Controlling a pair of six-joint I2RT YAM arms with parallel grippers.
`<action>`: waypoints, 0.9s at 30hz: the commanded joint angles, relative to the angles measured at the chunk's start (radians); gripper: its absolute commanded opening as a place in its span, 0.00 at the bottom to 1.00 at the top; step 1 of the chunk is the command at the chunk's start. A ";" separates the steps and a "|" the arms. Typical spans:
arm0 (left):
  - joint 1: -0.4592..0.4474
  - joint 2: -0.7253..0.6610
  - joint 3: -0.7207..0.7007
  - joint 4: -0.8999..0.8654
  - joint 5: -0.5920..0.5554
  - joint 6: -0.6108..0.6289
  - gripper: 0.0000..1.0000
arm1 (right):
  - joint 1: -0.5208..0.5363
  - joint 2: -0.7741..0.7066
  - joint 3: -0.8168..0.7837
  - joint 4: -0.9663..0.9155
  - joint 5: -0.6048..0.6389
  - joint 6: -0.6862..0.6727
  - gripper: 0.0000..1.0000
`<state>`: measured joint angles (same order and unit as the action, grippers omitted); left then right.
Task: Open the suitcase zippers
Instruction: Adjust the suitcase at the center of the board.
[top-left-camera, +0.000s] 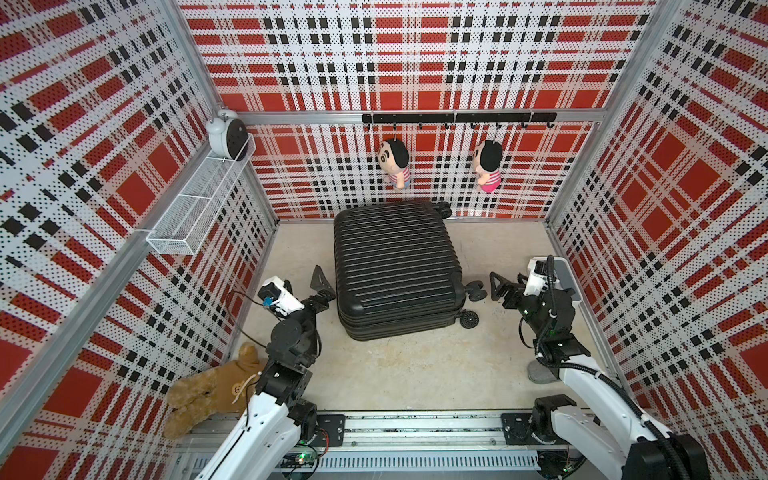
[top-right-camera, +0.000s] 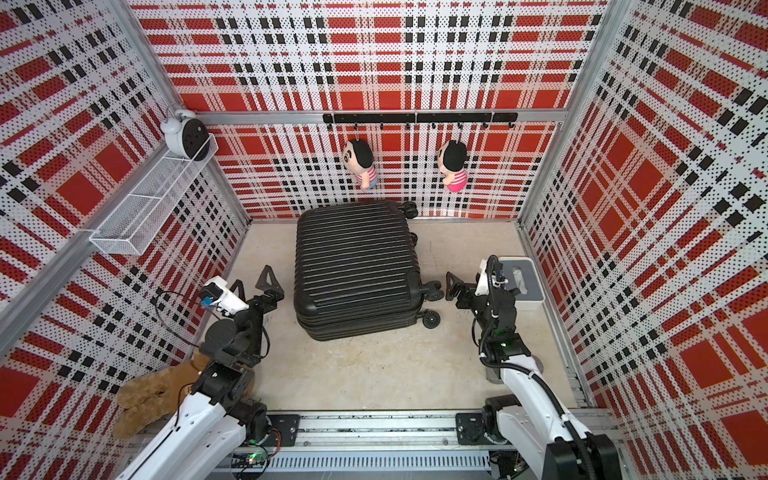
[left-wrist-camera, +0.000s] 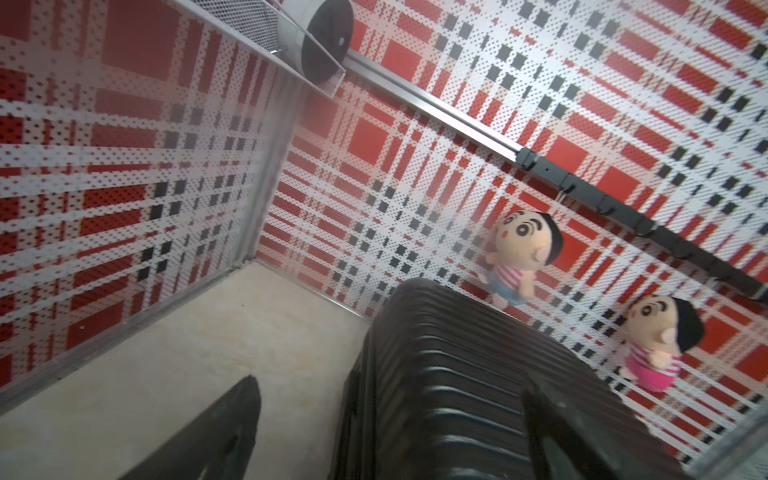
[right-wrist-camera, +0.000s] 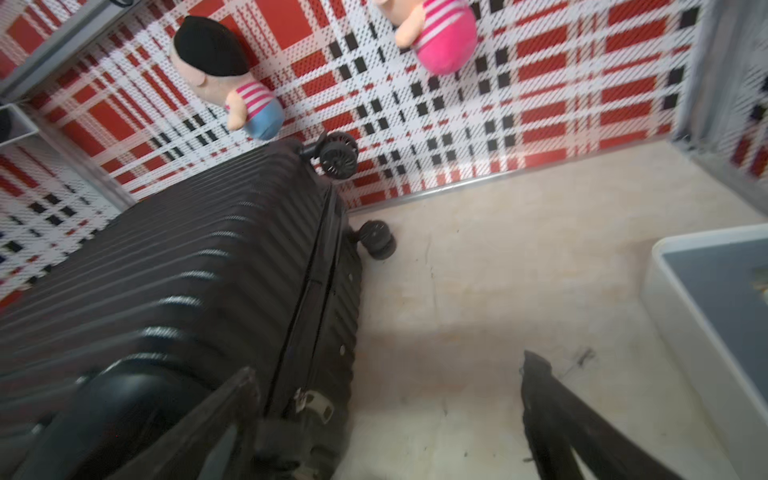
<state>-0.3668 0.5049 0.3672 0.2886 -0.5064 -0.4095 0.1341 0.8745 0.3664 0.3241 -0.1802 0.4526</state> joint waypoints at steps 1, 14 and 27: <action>-0.006 -0.039 -0.007 -0.154 0.062 -0.121 0.98 | -0.005 -0.064 -0.043 -0.045 -0.177 0.061 1.00; -0.286 -0.060 0.084 -0.385 -0.079 -0.301 0.98 | 0.030 -0.096 -0.074 -0.213 -0.089 0.068 0.92; -0.817 0.352 0.295 -0.473 -0.468 -0.376 0.98 | 0.032 0.023 -0.104 0.028 -0.347 0.093 0.90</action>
<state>-1.1610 0.7795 0.6189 -0.1596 -0.9070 -0.7815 0.1570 0.8982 0.2554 0.2008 -0.3885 0.5381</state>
